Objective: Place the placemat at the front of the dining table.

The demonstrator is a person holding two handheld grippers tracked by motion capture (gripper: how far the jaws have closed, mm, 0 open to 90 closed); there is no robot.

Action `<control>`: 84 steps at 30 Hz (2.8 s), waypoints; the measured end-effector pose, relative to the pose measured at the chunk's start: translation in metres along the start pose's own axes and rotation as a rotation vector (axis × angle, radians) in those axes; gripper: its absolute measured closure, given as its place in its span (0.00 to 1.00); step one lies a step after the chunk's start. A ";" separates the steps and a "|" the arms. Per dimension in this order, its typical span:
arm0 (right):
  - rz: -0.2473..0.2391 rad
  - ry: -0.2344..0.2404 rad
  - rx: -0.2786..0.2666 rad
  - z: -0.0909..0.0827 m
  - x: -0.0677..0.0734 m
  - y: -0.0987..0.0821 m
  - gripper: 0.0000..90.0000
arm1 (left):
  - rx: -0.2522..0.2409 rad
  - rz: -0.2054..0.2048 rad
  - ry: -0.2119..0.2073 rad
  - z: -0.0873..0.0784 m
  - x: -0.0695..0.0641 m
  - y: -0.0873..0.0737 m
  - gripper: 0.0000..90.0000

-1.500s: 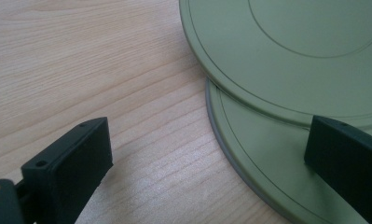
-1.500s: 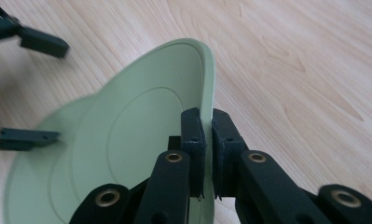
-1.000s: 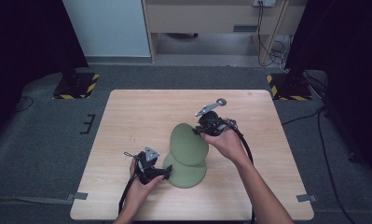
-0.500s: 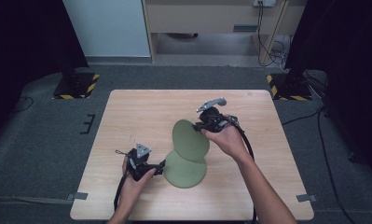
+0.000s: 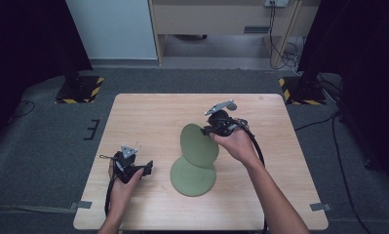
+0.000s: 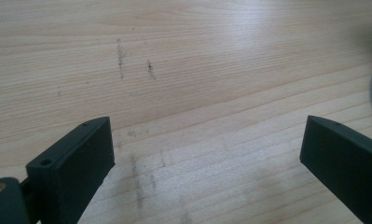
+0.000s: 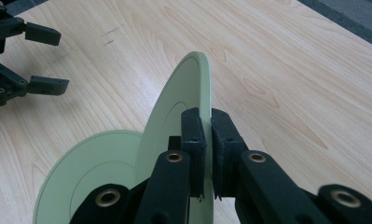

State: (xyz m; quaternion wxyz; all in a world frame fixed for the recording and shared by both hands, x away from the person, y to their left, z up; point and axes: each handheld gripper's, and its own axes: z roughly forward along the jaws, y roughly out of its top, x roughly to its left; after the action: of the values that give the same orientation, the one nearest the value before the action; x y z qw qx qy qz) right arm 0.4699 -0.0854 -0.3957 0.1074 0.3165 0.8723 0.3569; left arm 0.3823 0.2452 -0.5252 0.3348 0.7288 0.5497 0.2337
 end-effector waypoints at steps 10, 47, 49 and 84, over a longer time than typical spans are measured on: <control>0.019 0.000 -0.023 -0.006 -0.003 0.004 0.95 | 0.030 -0.001 0.003 0.005 0.004 -0.005 0.02; 0.172 -0.130 -0.067 -0.011 -0.055 0.021 0.95 | 0.067 0.011 0.029 0.010 0.001 -0.006 0.00; 0.180 -0.133 -0.070 -0.011 -0.058 0.025 0.95 | 0.067 0.005 0.036 0.010 0.000 -0.006 0.00; 0.185 -0.152 -0.091 0.040 -0.031 0.077 0.95 | 0.067 -0.008 0.048 0.011 -0.003 -0.006 0.00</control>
State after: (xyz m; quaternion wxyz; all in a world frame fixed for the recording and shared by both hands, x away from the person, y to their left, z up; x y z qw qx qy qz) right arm 0.5473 -0.0409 -0.3721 0.1540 0.4168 0.8116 0.3792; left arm 0.3853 0.2412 -0.5368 0.2979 0.7314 0.5682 0.2313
